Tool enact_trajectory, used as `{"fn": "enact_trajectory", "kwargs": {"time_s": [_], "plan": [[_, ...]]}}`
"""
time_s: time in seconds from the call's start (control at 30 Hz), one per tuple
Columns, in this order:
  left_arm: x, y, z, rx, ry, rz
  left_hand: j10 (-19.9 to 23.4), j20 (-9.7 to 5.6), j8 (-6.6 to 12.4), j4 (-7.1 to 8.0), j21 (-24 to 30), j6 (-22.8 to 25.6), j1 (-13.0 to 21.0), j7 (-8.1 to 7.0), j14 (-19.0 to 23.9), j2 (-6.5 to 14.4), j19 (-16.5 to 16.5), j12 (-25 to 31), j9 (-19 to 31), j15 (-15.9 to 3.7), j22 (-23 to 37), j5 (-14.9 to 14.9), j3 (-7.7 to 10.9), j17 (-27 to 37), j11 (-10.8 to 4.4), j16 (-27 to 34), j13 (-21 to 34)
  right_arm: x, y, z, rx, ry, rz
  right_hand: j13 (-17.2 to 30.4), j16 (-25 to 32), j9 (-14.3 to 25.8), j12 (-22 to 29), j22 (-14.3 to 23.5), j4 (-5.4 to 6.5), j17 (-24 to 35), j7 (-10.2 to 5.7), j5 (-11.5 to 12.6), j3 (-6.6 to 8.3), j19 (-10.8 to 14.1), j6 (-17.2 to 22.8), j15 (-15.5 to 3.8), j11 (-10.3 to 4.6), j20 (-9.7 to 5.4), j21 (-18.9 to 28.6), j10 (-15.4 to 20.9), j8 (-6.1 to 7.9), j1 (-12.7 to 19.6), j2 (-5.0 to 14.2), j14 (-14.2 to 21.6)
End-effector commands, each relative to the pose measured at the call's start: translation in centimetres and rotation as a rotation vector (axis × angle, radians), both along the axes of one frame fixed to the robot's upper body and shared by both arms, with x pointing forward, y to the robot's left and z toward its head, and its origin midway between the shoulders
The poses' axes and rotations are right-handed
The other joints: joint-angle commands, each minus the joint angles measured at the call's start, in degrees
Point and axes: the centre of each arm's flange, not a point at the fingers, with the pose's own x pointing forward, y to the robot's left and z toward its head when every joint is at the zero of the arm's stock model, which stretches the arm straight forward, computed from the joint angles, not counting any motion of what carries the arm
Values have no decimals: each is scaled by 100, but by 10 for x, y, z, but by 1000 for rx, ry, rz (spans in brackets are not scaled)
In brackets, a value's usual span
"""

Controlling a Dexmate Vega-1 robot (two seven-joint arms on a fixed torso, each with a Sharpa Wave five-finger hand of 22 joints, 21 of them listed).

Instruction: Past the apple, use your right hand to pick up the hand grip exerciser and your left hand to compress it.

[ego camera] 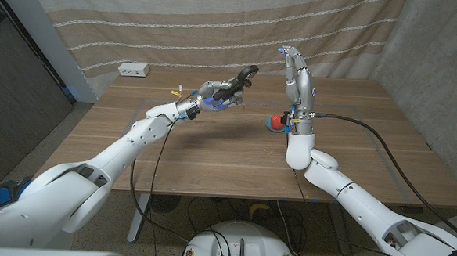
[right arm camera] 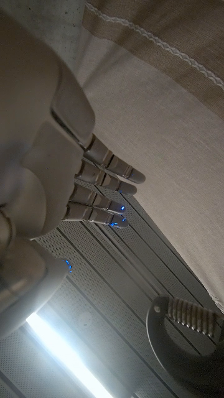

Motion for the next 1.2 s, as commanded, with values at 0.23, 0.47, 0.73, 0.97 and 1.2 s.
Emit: {"fn": "enact_trajectory", "kwargs": {"time_s": [0.23, 0.47, 0.73, 0.97, 1.2], "plan": [[4, -1, -1, -132, 49, 33, 158, -499, -734, 2057, 59, 3610, 1764, 196, 483, 1770, 104, 1797, -3663, -545, 284, 107, 1940, -7, -291, 434, -38, -1, -8, 4, 6, -10, -9, 15, -32, -27, 16, 5, -44, -3, -29, 51, 5, -11, 71, -832, -8, -9, -11, 68, 29, -32, 55, 45], [4, -1, -1, -116, 44, 66, 191, -517, -3163, 2252, -31, 348, 1493, -772, 545, 1726, 262, 2238, -5087, -533, 542, 169, 1960, -16, -368, 760, -202, -1, -8, 5, 2, -9, -11, 21, -41, -57, 22, 4, -64, -22, -43, 55, 22, -8, 166, -816, -3, -11, -17, 105, 55, -56, 57, 70], [5, -1, 0, -117, 51, 71, 304, -508, -4189, 2109, -185, -832, 1225, -860, 448, 1629, 254, 1889, -5749, -530, 93, 202, 1849, -27, -334, 807, -691, 0, -7, 5, 2, -11, -13, 26, -53, -83, 20, 4, -88, -41, -42, 59, 39, -8, 206, -811, -6, -9, -24, 121, 62, -66, 51, 80], [5, -1, 1, -97, 54, 84, 515, -588, -5224, 1943, -249, -1733, 865, 1184, 347, 1573, 158, 1169, -5894, -534, -441, 244, 1795, -41, -368, 813, -1660, 0, -7, 5, 0, -10, -16, 31, -62, -106, 19, 3, -113, -58, -43, 63, 61, -8, 244, -816, -4, -8, -31, 139, 69, -63, 49, 95], [5, 1, 1, -98, 52, 101, 608, -678, -6158, 1438, -345, -1842, 986, 1096, -76, 1717, -57, -22, -5871, -580, -1554, 191, 1689, -2583, -476, -1498, -3429, -1, -6, 6, -5, -13, -17, 37, -71, -136, 15, 3, -136, -79, -44, 66, 85, -4, 285, -818, -3, -6, -38, 158, 75, -71, 45, 116]]}}
